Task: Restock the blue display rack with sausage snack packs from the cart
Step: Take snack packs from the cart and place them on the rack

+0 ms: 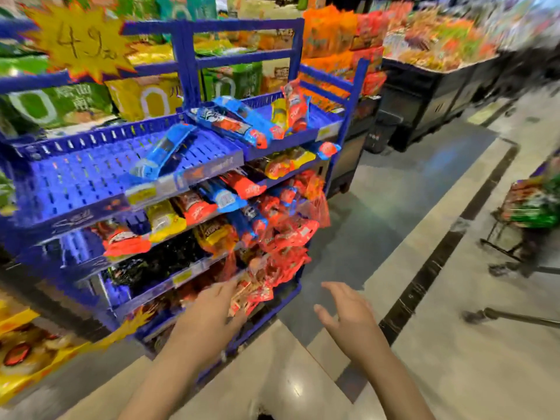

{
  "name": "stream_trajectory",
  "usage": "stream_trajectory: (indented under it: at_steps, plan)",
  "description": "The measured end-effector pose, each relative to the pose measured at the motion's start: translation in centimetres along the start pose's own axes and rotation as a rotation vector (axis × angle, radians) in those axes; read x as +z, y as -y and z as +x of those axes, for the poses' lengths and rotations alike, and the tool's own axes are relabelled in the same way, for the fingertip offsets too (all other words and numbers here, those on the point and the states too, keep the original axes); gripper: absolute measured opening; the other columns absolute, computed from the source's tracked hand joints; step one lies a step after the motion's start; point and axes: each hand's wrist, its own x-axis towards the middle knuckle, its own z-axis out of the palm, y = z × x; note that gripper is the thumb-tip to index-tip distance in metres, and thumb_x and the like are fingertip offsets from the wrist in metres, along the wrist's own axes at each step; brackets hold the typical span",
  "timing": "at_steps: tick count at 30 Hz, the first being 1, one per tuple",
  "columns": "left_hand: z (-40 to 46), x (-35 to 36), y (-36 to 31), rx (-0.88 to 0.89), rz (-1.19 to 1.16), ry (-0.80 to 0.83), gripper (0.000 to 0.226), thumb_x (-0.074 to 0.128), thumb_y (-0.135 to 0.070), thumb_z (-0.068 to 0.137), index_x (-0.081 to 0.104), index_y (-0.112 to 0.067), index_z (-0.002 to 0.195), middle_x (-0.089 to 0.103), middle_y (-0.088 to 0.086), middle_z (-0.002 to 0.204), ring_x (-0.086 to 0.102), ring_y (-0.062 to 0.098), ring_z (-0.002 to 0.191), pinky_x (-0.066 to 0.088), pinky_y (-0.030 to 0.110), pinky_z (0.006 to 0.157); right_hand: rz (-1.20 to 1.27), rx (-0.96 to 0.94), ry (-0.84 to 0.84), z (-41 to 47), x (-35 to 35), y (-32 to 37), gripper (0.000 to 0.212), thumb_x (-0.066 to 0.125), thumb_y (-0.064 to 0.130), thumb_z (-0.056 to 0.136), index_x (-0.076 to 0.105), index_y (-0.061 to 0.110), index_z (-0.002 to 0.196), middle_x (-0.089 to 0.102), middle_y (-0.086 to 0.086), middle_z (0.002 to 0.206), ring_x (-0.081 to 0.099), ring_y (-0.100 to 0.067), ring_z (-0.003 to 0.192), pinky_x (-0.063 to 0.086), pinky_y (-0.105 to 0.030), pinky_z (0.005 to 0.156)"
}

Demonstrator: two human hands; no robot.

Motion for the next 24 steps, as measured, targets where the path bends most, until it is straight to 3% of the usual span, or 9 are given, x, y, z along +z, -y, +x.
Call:
stream_trajectory:
  at_steps: [7, 11, 14, 18, 22, 24]
  plan:
    - [10.0, -5.0, -2.7, 0.028, -0.038, -0.152, 0.069, 0.040, -0.061, 0.086, 0.031, -0.022, 0.142, 0.039, -0.007, 0.142, 0.039, 0.013, 0.130, 0.033, 0.025, 0.101, 0.085, -0.075, -0.062, 11.4, -5.0, -0.9, 0.057, 0.040, 0.048, 0.081, 0.051, 0.020, 0.129, 0.054, 0.001, 0.129, 0.048, -0.020, 0.120, 0.035, -0.035, 0.102]
    - [14.9, -8.1, -5.3, 0.055, -0.056, -0.254, 0.059, 0.051, -0.043, 0.091, 0.032, -0.022, 0.142, 0.042, -0.004, 0.141, 0.042, 0.018, 0.126, 0.036, 0.030, 0.098, 0.108, -0.189, -0.087, 18.3, -8.3, -0.8, 0.052, 0.049, 0.043, 0.086, 0.050, 0.018, 0.132, 0.052, -0.001, 0.133, 0.048, -0.021, 0.123, 0.037, -0.038, 0.103]
    - [18.4, -11.2, -6.8, 0.087, 0.001, -0.356, 0.058, 0.046, -0.045, 0.091, 0.035, -0.017, 0.141, 0.044, 0.001, 0.140, 0.041, 0.022, 0.127, 0.033, 0.032, 0.103, 0.146, -0.302, -0.172, 23.5, -11.4, 0.6, 0.042, 0.055, 0.033, 0.089, 0.053, 0.016, 0.127, 0.056, -0.004, 0.125, 0.051, -0.024, 0.117, 0.040, -0.041, 0.099]
    - [24.5, -14.6, -9.1, 0.063, 0.059, -0.463, 0.055, 0.042, -0.040, 0.092, 0.040, -0.010, 0.138, 0.051, 0.011, 0.129, 0.047, 0.031, 0.120, 0.036, 0.038, 0.099, 0.185, -0.443, -0.247, 32.0, -15.2, 2.3, 0.045, 0.056, 0.032, 0.088, 0.051, 0.011, 0.127, 0.056, -0.009, 0.123, 0.052, -0.028, 0.115, 0.041, -0.045, 0.097]
    - [32.1, -16.6, -10.9, -0.051, 0.162, -0.410, 0.046, 0.048, -0.028, 0.095, 0.040, -0.010, 0.136, 0.051, 0.014, 0.130, 0.046, 0.031, 0.122, 0.038, 0.043, 0.099, 0.105, -0.593, -0.181, 39.3, -17.2, 3.7, 0.056, 0.052, 0.039, 0.081, 0.050, 0.008, 0.128, 0.052, -0.013, 0.128, 0.048, -0.033, 0.120, 0.040, -0.049, 0.098]
    - [35.8, -17.0, -11.4, -0.140, 0.208, -0.340, 0.036, 0.046, -0.025, 0.094, 0.046, -0.006, 0.125, 0.053, 0.018, 0.124, 0.049, 0.035, 0.117, 0.040, 0.045, 0.095, 0.004, -0.651, -0.104, 42.4, -17.1, 3.9, 0.066, 0.052, 0.047, 0.077, 0.046, 0.012, 0.133, 0.045, -0.011, 0.136, 0.044, -0.033, 0.125, 0.040, -0.051, 0.099]
